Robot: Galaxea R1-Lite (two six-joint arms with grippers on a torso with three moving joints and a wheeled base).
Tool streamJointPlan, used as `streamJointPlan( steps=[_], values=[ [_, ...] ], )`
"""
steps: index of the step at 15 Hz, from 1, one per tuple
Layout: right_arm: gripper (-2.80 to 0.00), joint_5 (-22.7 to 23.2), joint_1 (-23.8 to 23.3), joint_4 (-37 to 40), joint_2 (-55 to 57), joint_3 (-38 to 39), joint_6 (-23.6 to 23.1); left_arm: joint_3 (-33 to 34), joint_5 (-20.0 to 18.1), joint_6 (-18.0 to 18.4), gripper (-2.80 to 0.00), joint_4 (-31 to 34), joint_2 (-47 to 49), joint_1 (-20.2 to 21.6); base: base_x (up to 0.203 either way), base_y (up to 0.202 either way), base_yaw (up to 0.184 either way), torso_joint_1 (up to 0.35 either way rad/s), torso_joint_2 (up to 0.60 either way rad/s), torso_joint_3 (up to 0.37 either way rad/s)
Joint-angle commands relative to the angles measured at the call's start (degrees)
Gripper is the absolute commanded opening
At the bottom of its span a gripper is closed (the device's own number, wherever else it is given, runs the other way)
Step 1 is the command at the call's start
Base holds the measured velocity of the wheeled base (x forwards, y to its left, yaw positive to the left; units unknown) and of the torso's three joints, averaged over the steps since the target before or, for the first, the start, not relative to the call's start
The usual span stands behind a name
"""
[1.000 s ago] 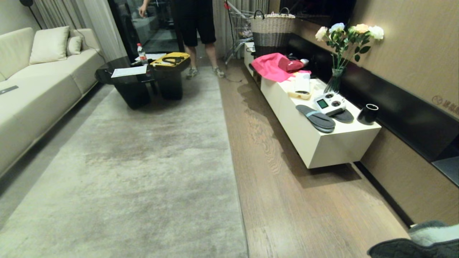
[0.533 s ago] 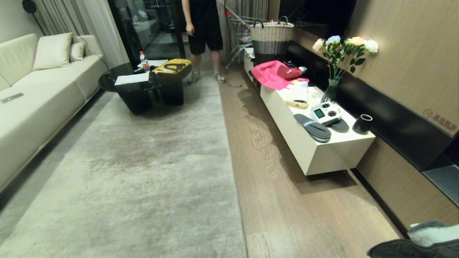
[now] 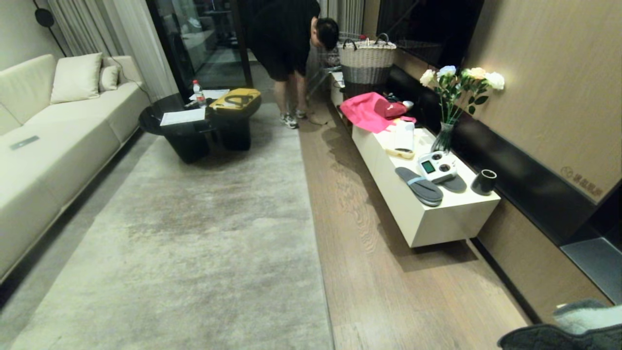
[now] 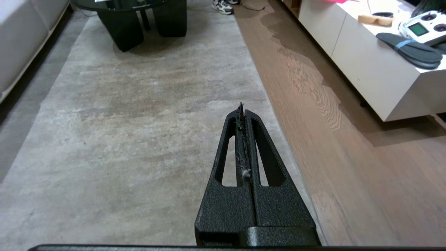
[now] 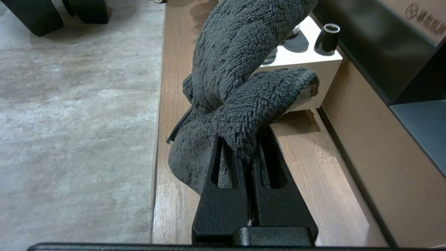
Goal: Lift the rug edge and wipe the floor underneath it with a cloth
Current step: Put down the rag
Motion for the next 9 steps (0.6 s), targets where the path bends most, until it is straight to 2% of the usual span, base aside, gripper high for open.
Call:
streamJointPlan(
  steps=[1,4,9],
  values=[
    [-2.80,0.06,0.01,0.04,0.00,0.00,0.06,0.00,-0.02,0.00,-2.80,0.00,0.00,0.00,0.000,0.000,0.000,0.183,-0.54,-0.357],
    [-2.80,-0.02,0.01,0.02,0.00,0.00,0.06,0.00,-0.02,0.00,-2.80,0.00,0.00,0.00,0.000,0.000,0.000,0.182,-0.53,-0.339],
    [-2.80,0.06,0.01,0.04,0.00,0.00,0.15,0.00,-0.02,0.08,-2.80,0.00,0.00,0.00,0.000,0.000,0.000,0.042,-0.10,-0.073]
  ],
)
